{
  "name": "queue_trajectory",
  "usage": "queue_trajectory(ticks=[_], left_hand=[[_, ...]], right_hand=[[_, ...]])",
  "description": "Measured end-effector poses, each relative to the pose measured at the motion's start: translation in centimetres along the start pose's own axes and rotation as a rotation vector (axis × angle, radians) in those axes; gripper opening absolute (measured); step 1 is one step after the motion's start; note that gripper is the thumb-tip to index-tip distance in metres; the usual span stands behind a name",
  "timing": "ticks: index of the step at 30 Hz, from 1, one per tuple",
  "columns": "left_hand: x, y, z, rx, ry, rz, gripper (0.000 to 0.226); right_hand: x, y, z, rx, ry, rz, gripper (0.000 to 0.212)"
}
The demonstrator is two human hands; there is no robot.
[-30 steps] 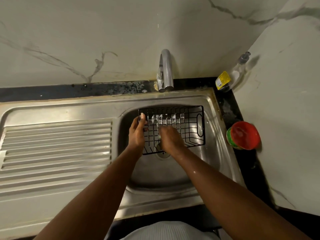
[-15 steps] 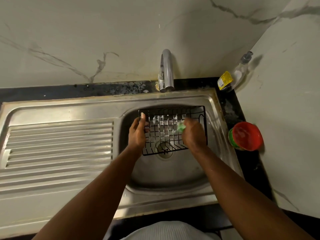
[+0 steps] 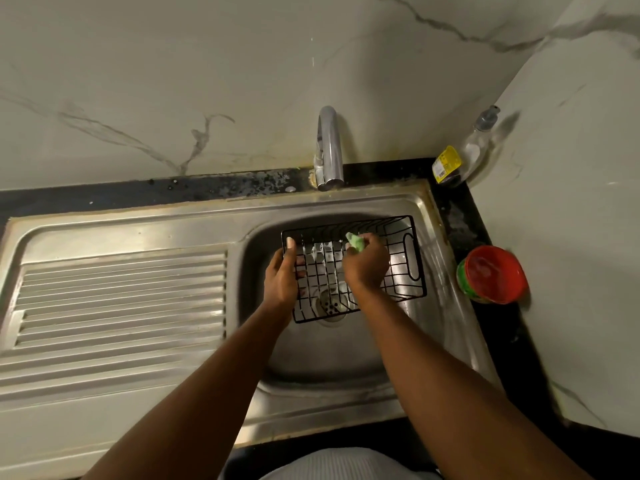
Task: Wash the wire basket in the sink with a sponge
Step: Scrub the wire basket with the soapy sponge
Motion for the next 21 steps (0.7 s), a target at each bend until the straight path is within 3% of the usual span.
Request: queue_trajectory(ticks=[4,7,10,12,15,21], left_hand=[[0.1,0.3,0.0,-0.006,0.022,0.008,0.067],[0.0,0.7,-0.5,-0.034,0.020,-0.027,0.041],[0.2,0.8,-0.5,-0.075,0.016,-0.050,0.035],[0.5,0.7,-0.3,-0.099,0.017,-0.055,0.031],[1.0,1.2,-0.1,-0.129,0.013,-0.071,0.035],[0.8,1.9,-1.5,-0.184,-0.014,-0.119,0.072]], right_hand=[[2.9,-2.4,-3.1,0.128,-0.136,0.271,0.027],[6.0,-4.0,-6.0,0.147,-0.322,0.447,0.014],[7.3,-5.3,-7.2,0.216,-0.474,0.658,0.009],[6.6,-4.9,-7.2,0.347,-0.540,0.782,0.019],[3.5,-4.4,-3.8,0.344,-0.418,0.705,0.027],[1.9,-2.7,0.0,0.371,-0.145,0.564,0.029]])
Point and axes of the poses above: each hand's wrist, its own x-axis away from the middle knuckle, its own z-axis out of the back of the hand, y = z × x, the point moved 9 cm from there along -x, towards the middle knuckle, and after that the axes turned 10 degrees about -x, right-handed, at the moved point
